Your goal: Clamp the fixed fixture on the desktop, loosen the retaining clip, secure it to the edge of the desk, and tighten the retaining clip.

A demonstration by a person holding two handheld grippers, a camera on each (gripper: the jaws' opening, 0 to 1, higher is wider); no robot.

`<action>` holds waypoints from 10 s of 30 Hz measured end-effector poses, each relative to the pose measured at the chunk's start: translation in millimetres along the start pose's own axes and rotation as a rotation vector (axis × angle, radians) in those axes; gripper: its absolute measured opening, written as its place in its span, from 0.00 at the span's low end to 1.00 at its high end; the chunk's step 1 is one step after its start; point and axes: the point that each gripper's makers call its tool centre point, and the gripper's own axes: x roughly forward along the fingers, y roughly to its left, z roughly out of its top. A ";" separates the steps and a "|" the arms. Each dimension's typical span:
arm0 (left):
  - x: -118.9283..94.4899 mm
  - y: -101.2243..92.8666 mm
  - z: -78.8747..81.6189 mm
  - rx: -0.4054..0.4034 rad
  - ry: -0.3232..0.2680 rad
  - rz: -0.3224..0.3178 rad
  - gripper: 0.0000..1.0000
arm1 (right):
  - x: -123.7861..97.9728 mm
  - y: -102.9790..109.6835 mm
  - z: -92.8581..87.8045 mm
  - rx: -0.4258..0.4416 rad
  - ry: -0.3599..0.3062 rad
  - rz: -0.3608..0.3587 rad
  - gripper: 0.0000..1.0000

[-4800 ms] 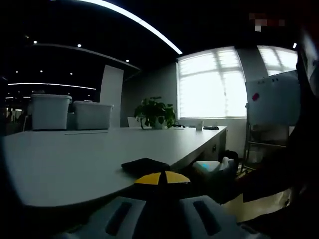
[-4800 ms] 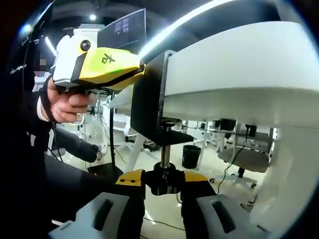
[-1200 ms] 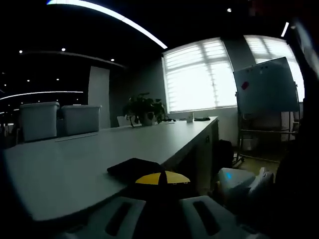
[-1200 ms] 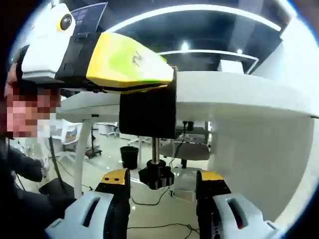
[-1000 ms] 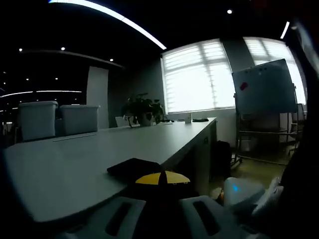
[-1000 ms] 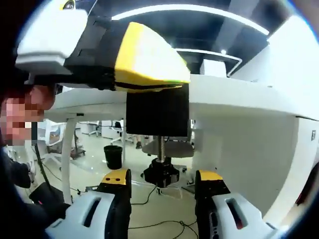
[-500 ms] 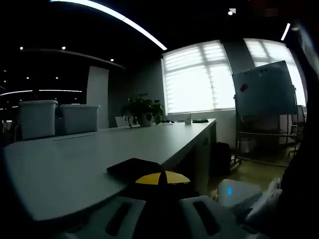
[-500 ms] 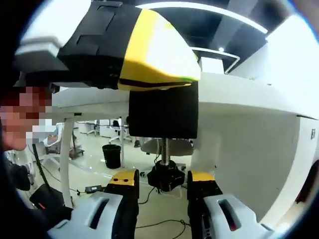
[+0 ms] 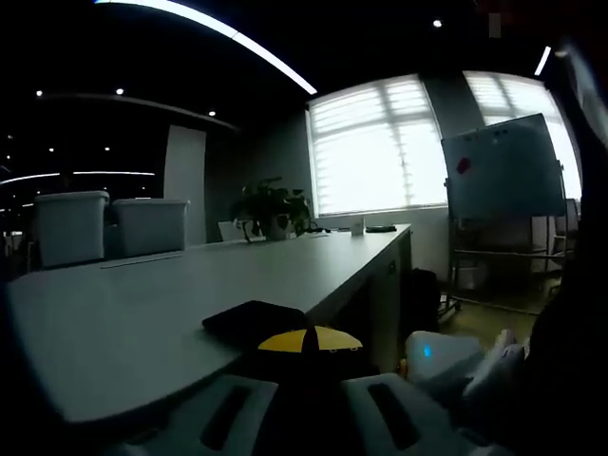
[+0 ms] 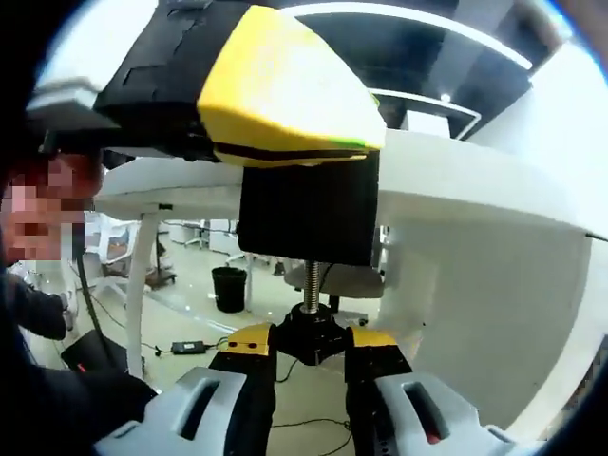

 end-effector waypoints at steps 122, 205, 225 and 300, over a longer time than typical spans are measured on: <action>-6.3 1.6 -4.2 0.006 0.025 0.013 0.01 | -2.5 -5.1 5.1 0.072 -0.007 -0.068 0.42; 4.0 1.0 -1.6 -0.017 0.026 0.007 0.01 | -13.6 -12.1 -12.8 0.108 0.039 -0.117 0.43; 2.4 -0.6 -1.9 -0.019 0.018 -0.003 0.01 | -2.0 -1.6 3.3 -0.040 0.027 -0.139 0.25; -0.3 1.8 -3.6 -0.023 0.017 -0.022 0.01 | 5.8 3.7 -2.1 0.050 0.029 -0.061 0.58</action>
